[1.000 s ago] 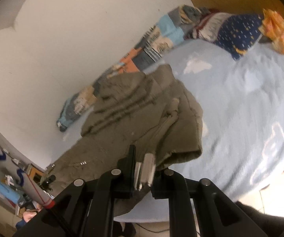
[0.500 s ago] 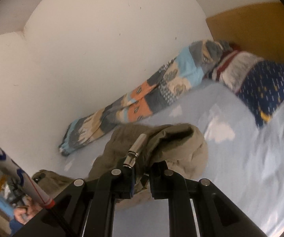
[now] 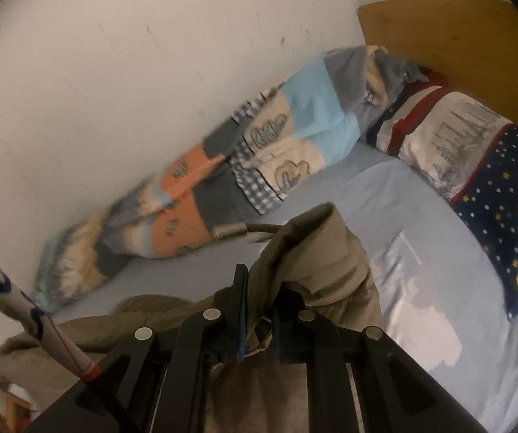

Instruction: Fold large clothes

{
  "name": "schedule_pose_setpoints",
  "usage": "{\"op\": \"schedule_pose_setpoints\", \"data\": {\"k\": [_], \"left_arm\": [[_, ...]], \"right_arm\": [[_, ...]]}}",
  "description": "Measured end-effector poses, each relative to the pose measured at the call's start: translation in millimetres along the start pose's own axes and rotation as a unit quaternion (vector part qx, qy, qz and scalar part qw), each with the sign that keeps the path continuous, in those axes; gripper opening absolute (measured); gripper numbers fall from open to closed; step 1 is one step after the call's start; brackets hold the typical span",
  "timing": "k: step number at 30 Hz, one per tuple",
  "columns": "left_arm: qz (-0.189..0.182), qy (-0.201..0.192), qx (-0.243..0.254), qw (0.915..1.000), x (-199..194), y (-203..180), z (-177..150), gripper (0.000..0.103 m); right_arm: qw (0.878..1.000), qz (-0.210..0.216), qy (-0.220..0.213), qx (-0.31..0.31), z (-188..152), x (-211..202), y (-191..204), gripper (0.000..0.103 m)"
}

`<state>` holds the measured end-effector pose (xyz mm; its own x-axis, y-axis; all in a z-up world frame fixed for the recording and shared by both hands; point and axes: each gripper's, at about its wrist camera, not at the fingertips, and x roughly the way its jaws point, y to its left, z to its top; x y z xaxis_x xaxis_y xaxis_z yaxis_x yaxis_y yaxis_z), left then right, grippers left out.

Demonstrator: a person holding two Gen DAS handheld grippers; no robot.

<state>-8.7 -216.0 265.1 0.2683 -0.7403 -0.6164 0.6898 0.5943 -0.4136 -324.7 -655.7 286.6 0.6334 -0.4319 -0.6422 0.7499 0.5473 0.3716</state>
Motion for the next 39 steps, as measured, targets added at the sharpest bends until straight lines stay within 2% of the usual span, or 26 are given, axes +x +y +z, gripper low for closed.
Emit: {"op": "schedule_pose_setpoints", "data": {"k": [1,2,4,8,10,13,16,17,18,21,24,28,29,32,35,39], "left_arm": [[0.023,-0.013,0.007,0.9996,0.4,5.7,0.3,0.058],[0.036,-0.024,0.01,0.999,-0.5,11.9,-0.5,0.063],[0.05,-0.035,0.01,0.9981,1.5,28.5,-0.2,0.063],[0.07,-0.01,0.022,0.9972,19.7,41.0,-8.4,0.063],[0.075,0.0,0.043,0.9962,31.5,32.1,-15.1,0.063],[0.057,0.011,0.071,0.9958,47.9,7.6,-24.7,0.063],[0.044,0.023,0.115,0.9921,66.0,-31.5,-39.2,0.063],[0.043,0.026,0.128,0.9905,71.3,-42.5,-43.2,0.063],[0.043,0.03,0.144,0.9883,79.3,-57.2,-48.5,0.063],[0.054,0.041,0.179,0.9815,103.4,-92.7,-60.5,0.064],[0.076,0.064,0.198,0.9752,138.6,-115.5,-70.4,0.065],[0.135,0.104,0.202,0.9644,193.6,-109.9,-83.0,0.065],[0.147,0.117,0.197,0.9621,205.9,-102.1,-85.9,0.071],[0.144,0.146,0.165,0.9647,229.8,-79.5,-91.3,0.075],[0.136,0.152,0.138,0.969,243.0,-66.5,-92.5,0.076],[0.158,0.167,0.117,0.9662,257.9,-61.7,-92.2,0.077]], "right_arm": [[1.0,-0.009,0.008,0.001,-1.6,16.3,-1.9,0.011],[1.0,-0.017,0.013,0.003,-3.3,29.5,-4.0,0.011],[0.999,-0.037,0.027,0.009,-9.1,59.7,-10.9,0.011],[0.996,-0.073,0.05,-0.005,-20.0,99.2,-18.9,0.012],[0.995,-0.06,0.08,0.015,-22.7,113.9,-28.2,0.014],[0.996,-0.004,0.071,0.048,-19.6,99.7,-37.6,0.029],[0.998,0.035,0.037,0.047,-9.1,61.7,-37.1,0.053],[0.998,0.042,0.027,0.042,-6.4,49.4,-36.8,0.066],[0.998,0.056,0.014,0.036,-3.1,32.7,-38.3,0.068],[0.997,0.071,0.01,0.007,-3.3,6.6,-31.5,0.068],[0.994,0.073,0.04,-0.067,-29.6,2.2,-5.5,0.068],[0.984,0.056,0.084,-0.144,-77.8,27.2,24.7,0.068],[0.982,0.042,0.096,-0.156,-90.4,40.2,29.3,0.068],[0.973,0.003,0.132,-0.189,-118.2,78.2,34.7,0.069],[0.972,0.003,0.156,-0.173,-126.3,105.4,25.2,0.07],[0.971,0.0,0.185,-0.152,-127.1,130.9,19.5,0.07]]}}
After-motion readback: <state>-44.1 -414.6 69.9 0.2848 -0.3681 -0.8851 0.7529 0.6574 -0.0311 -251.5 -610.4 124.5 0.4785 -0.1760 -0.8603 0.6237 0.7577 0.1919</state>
